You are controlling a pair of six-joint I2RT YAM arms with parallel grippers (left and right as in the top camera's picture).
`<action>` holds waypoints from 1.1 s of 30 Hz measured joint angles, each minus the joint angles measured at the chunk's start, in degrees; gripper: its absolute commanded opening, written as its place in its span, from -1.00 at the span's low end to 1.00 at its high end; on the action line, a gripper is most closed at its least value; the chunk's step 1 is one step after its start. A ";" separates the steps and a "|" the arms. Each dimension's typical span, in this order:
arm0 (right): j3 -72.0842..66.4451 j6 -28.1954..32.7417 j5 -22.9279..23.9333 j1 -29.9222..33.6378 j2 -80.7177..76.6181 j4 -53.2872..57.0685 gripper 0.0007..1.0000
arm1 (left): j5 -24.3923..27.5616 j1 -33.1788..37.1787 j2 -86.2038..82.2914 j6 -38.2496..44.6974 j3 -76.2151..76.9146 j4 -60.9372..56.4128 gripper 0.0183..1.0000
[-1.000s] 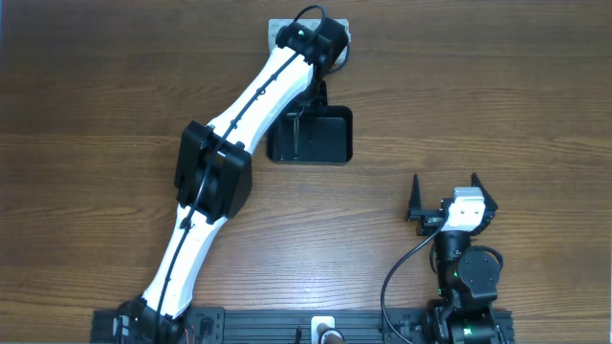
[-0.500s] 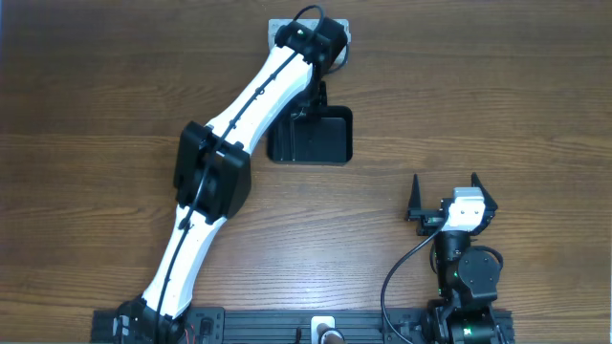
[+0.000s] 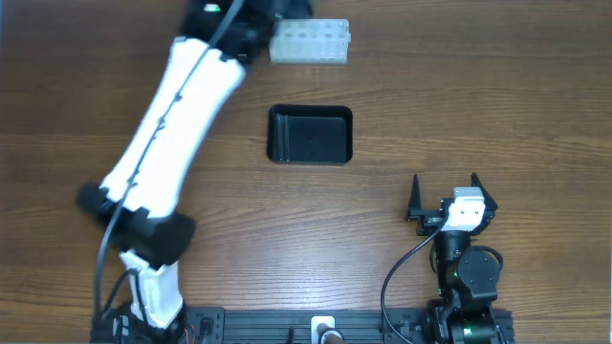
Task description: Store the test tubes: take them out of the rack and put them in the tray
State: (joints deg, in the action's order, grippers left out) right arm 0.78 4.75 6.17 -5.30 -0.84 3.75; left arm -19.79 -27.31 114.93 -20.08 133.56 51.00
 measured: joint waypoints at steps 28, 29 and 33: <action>0.00 0.00 0.00 0.00 0.00 0.00 0.98 | 11.32 13.22 -41.48 17.51 -71.12 -51.80 1.00; 0.00 -0.04 0.00 0.00 0.00 -0.02 0.98 | 12.24 14.08 -43.80 17.53 -74.34 -53.22 1.00; 0.00 0.00 0.02 0.00 0.00 -0.02 0.99 | 17.11 18.23 -53.94 17.53 -87.30 -59.06 1.00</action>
State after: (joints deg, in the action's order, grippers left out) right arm 0.78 4.75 6.20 -5.30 -0.84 3.73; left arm -2.68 -9.08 60.99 -2.55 46.26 -8.05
